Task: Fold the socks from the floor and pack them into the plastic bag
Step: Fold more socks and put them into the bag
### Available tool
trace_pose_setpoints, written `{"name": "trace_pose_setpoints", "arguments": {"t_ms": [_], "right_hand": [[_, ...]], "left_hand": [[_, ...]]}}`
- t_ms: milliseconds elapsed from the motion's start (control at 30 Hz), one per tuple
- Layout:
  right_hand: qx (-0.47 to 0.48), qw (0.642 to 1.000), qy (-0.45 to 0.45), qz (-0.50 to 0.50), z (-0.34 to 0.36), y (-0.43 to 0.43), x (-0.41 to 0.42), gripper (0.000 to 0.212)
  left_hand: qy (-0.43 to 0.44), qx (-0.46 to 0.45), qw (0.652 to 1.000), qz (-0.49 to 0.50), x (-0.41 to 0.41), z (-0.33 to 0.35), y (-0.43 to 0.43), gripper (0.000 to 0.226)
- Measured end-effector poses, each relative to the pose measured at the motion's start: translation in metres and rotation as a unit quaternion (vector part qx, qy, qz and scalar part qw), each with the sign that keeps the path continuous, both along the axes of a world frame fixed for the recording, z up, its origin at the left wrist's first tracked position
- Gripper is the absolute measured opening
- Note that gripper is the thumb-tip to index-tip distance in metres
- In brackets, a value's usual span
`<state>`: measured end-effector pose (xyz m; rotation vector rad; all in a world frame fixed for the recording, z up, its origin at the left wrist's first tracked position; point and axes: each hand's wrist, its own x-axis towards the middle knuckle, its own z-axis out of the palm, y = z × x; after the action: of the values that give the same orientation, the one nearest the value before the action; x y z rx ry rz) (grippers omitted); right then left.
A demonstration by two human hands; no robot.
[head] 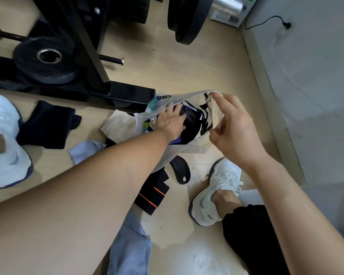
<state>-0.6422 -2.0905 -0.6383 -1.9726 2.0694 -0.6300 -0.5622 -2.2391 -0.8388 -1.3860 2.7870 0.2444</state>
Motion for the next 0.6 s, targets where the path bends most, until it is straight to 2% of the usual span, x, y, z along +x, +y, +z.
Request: {"name": "trace_pose_setpoints", "arguments": {"t_ms": [133, 233, 400, 500, 600], "right_hand": [[0.009, 1.0, 0.011, 0.003, -0.001, 0.0, 0.0, 0.08], [0.017, 1.0, 0.015, 0.002, -0.001, 0.001, 0.001, 0.08], [0.021, 1.0, -0.003, -0.004, -0.004, 0.008, 0.008, 0.073], [0.013, 1.0, -0.014, -0.003, -0.006, 0.012, 0.014, 0.062], [0.009, 1.0, -0.012, 0.007, -0.01, 0.016, 0.022, 0.042]], "left_hand": [[-0.088, -0.032, 0.993, -0.065, 0.001, 0.004, -0.003, 0.062], [-0.075, 0.015, 0.994, -0.075, 0.007, 0.018, 0.0, 0.066], [0.032, 0.114, 0.991, -0.059, 0.037, 0.042, 0.03, 0.061], [0.146, 0.181, 0.972, -0.021, 0.063, 0.061, 0.058, 0.052], [0.253, 0.173, 0.951, -0.039, 0.102, 0.085, 0.085, 0.032]]}}
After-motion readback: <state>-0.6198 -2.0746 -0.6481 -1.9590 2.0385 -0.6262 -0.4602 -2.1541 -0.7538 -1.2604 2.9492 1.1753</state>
